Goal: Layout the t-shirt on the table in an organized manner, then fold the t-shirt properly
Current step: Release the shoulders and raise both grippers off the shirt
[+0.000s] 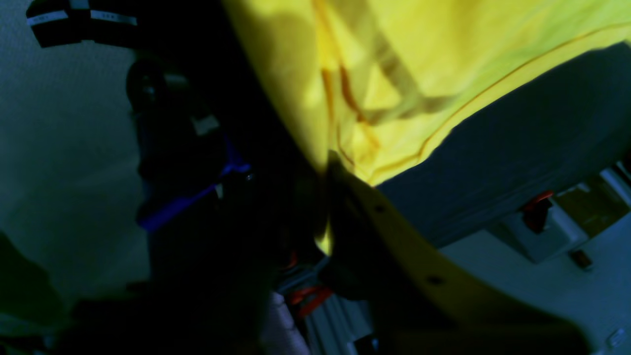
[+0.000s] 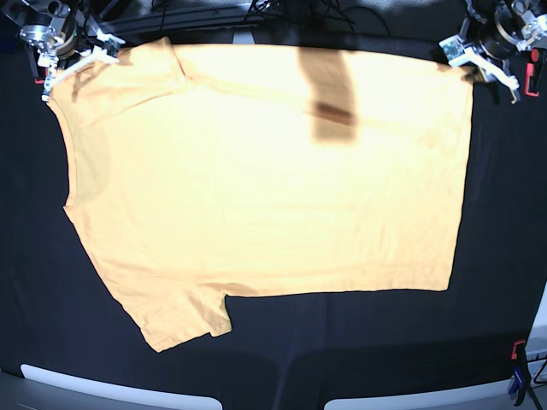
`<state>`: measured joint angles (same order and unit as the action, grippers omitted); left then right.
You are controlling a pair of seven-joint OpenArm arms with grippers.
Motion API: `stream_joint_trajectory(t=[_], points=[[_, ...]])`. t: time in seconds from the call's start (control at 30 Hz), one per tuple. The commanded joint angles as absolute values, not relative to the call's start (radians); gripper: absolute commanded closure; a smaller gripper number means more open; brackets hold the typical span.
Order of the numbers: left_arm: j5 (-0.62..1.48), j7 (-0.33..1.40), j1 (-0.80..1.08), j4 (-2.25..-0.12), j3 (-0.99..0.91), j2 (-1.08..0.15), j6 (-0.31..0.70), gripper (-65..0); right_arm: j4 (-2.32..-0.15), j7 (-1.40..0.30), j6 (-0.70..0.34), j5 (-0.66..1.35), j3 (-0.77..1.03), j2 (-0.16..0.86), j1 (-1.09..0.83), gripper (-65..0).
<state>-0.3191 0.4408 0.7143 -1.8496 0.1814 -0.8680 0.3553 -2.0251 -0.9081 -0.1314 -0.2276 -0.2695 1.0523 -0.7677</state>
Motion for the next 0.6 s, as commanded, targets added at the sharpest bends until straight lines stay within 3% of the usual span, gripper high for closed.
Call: stream_joint_trajectory(t=[0.0,0.13,0.27,0.4,0.57], points=[[-0.325,0.479,0.726,-1.865,0.177,-0.883,0.37,-25.0,-2.056,-0.925,-0.126,-0.233,-0.26,1.073,-0.771,-10.9],[-0.324,0.514,0.726,-1.926,0.176,-0.919,0.37,-25.0,-2.119,-0.923,-0.117,-0.255,-0.26,1.075,-0.767,-13.2],[-0.303,0.496,0.726,-1.983,0.127,-0.96,0.369,-25.0,-2.133,-0.888,0.002,-0.284,-0.249,1.074,-0.717,-13.2],[-0.166,0.401,0.725,-1.985,-0.04,-0.95,0.369,-25.0,-2.133,-0.849,0.038,-0.215,-0.22,1.067,-0.623,-13.2],[0.075,0.35,0.634,-1.971,-0.231,-0.88,0.366,-25.0,-2.079,-0.801,0.037,-0.06,-0.185,0.973,-0.454,-13.2]])
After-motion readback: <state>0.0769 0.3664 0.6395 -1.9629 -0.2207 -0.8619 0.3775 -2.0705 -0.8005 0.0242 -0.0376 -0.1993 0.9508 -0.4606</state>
